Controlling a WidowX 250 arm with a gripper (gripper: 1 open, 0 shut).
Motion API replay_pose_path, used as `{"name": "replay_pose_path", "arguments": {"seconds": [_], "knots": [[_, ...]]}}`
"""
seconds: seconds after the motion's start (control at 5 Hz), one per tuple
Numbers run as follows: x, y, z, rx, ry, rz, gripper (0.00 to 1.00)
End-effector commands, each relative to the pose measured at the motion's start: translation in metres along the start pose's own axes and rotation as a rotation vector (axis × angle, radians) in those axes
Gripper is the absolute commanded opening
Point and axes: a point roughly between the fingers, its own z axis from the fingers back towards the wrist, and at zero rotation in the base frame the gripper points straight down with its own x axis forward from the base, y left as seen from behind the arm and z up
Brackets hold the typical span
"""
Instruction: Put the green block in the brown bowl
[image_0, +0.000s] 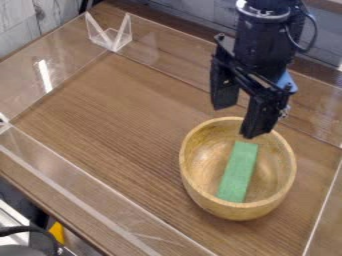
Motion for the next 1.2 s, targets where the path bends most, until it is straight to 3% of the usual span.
{"name": "replay_pose_path", "arguments": {"seconds": [0.0, 0.4, 0.8, 1.0], "knots": [[0.012, 0.001, 0.005, 0.032, -0.066, -0.044, 1.00], [0.020, 0.002, 0.002, 0.051, -0.087, -0.107, 1.00], [0.006, 0.012, 0.004, 0.080, -0.114, -0.231, 1.00], [0.015, 0.023, 0.002, 0.087, -0.121, -0.186, 1.00]]}}
